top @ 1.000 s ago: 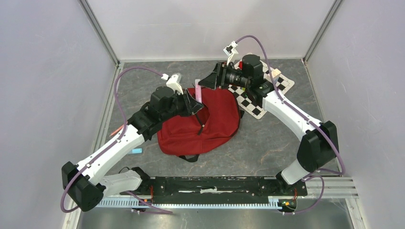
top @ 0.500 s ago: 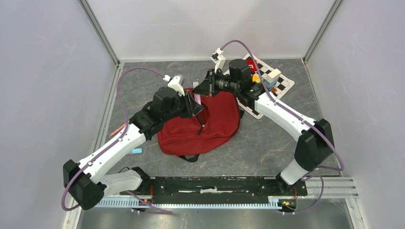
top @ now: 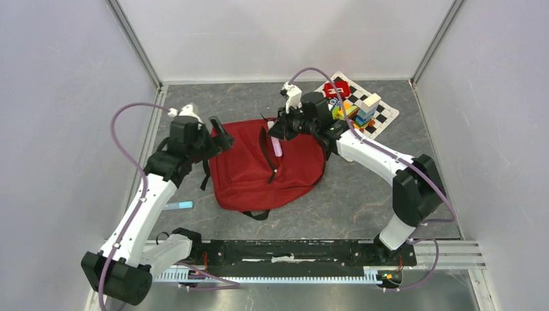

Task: Pack the student bag
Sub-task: Place the stationery in the student bag.

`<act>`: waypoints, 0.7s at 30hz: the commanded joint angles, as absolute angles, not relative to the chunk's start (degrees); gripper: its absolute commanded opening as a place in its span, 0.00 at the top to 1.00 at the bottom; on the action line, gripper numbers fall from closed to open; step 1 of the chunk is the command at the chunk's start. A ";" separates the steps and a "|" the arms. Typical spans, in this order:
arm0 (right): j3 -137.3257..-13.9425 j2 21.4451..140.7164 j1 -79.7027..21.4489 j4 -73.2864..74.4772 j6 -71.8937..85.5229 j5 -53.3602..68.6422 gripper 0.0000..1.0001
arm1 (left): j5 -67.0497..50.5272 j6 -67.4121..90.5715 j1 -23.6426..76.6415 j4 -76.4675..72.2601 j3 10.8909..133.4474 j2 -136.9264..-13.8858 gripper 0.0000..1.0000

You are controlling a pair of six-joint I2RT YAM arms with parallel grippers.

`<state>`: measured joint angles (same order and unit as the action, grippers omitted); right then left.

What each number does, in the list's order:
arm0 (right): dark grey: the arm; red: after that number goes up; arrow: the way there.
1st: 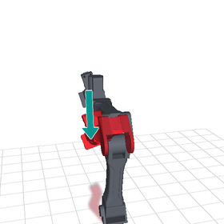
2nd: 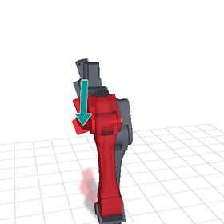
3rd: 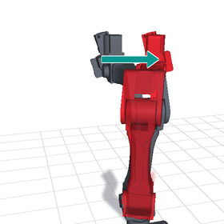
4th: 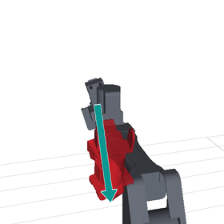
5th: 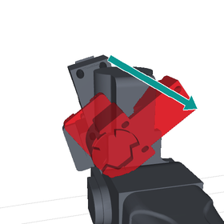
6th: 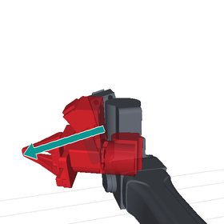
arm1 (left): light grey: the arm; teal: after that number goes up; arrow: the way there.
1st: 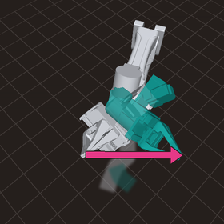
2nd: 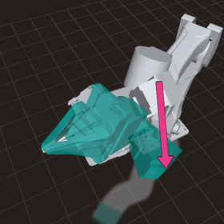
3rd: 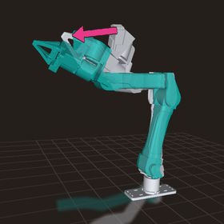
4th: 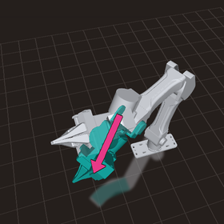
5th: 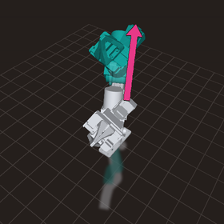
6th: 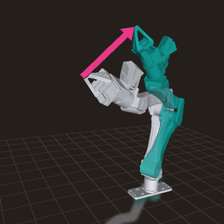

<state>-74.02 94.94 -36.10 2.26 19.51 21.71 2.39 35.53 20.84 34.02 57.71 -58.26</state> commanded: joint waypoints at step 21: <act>-84.29 101.20 -40.69 8.48 13.74 15.28 0.40 | 12.10 41.19 -9.14 47.47 44.33 -56.00 0.00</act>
